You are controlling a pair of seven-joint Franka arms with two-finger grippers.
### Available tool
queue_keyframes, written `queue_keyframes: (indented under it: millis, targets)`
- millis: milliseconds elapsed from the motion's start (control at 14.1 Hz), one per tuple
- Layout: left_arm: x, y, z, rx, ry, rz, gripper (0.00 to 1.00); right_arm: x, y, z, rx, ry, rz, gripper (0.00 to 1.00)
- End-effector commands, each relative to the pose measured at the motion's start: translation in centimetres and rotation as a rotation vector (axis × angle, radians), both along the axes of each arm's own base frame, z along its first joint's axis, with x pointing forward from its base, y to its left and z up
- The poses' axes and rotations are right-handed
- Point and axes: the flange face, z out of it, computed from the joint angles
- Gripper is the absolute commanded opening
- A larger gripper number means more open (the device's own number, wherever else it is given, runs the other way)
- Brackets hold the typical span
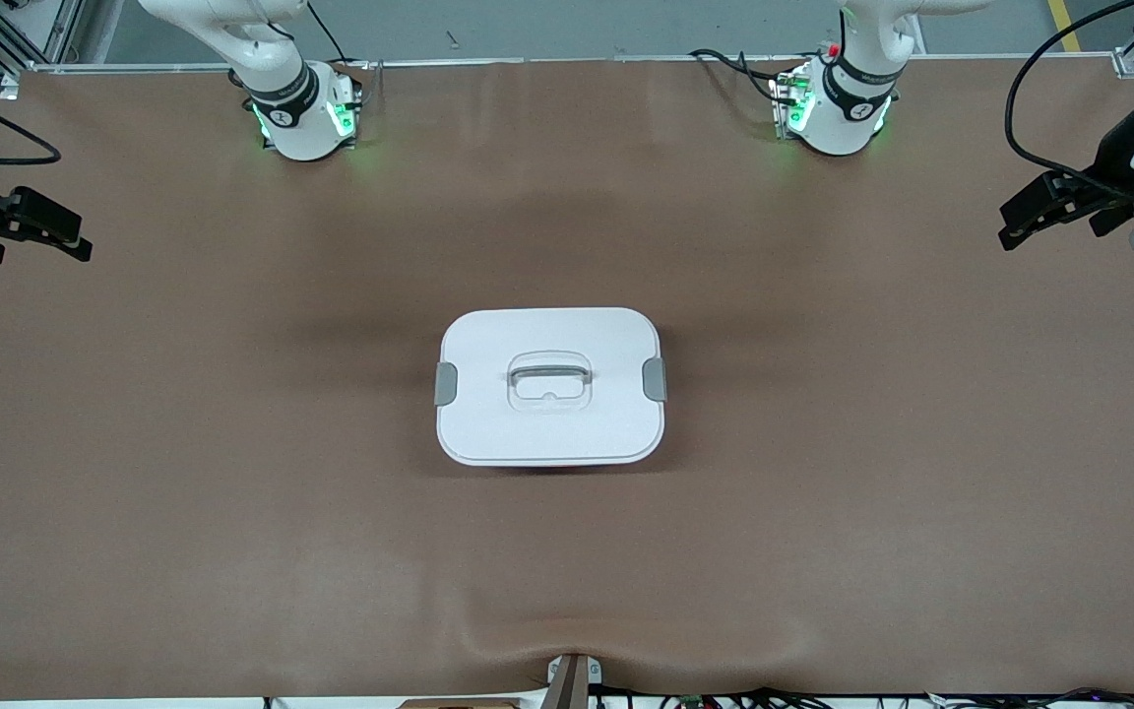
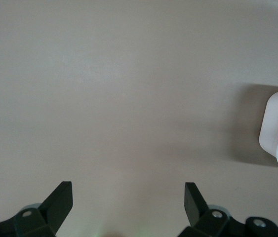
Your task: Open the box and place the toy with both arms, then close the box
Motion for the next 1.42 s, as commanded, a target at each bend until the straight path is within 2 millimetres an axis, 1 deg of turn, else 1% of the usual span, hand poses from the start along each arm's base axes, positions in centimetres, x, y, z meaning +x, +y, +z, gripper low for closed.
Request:
queue_keyframes:
  millis: [0,497,709,1348]
  targets:
    - [-0.72,0.32,0.45,0.023,-0.001,-0.016,1.00,-0.61,0.44,0.21,-0.011,-0.009,0.002,1.00]
    - [-0.69,0.38,0.46,0.021,-0.002,-0.023,1.00,-0.67,0.44,0.35,-0.011,-0.011,0.002,1.00]
    - [-0.70,0.31,0.46,0.016,0.000,-0.063,1.00,-0.66,1.10,0.49,-0.011,-0.014,0.014,1.00]
    - [-0.64,0.29,0.60,0.006,-0.004,-0.062,1.00,-0.66,1.11,0.49,-0.011,-0.014,0.015,1.00]
